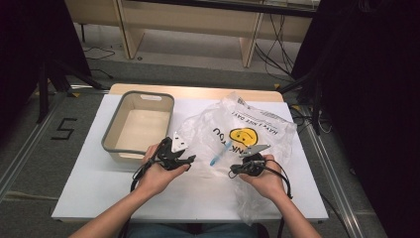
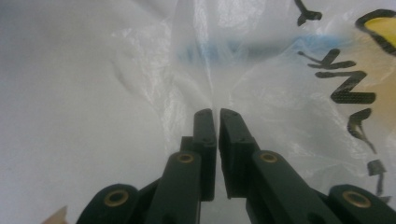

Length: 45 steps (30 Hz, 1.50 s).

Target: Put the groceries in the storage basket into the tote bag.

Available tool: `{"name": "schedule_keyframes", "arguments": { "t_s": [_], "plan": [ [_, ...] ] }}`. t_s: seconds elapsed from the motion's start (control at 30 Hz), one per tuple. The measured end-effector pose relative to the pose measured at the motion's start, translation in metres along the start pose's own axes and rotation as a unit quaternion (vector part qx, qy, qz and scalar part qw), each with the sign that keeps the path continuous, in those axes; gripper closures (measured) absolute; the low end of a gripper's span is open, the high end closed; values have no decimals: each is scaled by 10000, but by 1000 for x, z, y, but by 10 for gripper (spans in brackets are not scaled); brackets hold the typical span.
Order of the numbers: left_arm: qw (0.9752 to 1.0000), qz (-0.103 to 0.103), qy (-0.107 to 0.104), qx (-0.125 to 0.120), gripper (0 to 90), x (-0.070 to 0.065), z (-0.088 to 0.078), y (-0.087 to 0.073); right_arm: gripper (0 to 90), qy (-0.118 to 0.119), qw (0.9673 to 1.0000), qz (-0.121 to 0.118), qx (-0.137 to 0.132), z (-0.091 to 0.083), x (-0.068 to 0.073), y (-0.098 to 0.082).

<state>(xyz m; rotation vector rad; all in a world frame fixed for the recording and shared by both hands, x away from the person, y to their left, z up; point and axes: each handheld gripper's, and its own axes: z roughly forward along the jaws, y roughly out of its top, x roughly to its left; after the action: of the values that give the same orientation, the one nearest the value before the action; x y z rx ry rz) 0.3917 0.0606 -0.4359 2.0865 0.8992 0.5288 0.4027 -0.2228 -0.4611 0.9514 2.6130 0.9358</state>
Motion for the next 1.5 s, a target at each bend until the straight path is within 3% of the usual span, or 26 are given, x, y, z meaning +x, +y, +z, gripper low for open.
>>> {"name": "schedule_keyframes", "arguments": {
  "t_s": [0.1,0.3,0.4,0.43,0.47,0.5,0.57,0.6,0.63,0.77,1.07,1.27,1.47,1.5],
  "plan": [
    [10000,-12,-4,12,510,0,2,-2,818,103,9997,-49,220,8,4,-3],
    [10000,-25,-30,62,506,1,3,-5,742,157,9998,-55,113,6,8,-1],
    [9999,-31,-54,80,498,0,3,-6,654,129,9994,111,-295,-8,5,4],
    [9999,-53,-83,85,487,-1,3,-7,609,20,9979,248,-604,-20,1,7],
    [9999,-53,-83,85,483,-1,3,-7,609,20,9979,248,-604,-20,1,7],
    [9998,-108,-119,68,475,-2,2,-7,579,-156,9958,381,-815,-30,-4,7],
    [9998,-141,-131,37,465,-3,2,-8,558,-285,9945,481,-889,-37,-9,5],
    [9998,-141,-131,37,464,-3,2,-8,558,-285,9945,481,-889,-37,-9,5],
    [9998,-134,-134,54,460,-4,1,-9,547,-477,9929,594,-916,-43,-15,0],
    [9997,-140,-176,95,446,-5,1,-15,532,-740,9899,790,-915,-49,-22,-11],
    [9997,-137,-125,138,406,-9,-2,-26,485,-889,9878,960,-841,-54,-26,-22],
    [9996,-134,-185,159,401,-11,-5,-31,462,-1032,9846,1121,-856,-60,-28,-30],
    [9995,-128,-231,199,403,-11,-4,-34,450,-1232,9794,1332,-884,-66,-33,-38],
    [9994,-136,-256,182,403,-12,-2,-35,453,-1289,9771,1432,-897,-68,-36,-40]
  ]
}}
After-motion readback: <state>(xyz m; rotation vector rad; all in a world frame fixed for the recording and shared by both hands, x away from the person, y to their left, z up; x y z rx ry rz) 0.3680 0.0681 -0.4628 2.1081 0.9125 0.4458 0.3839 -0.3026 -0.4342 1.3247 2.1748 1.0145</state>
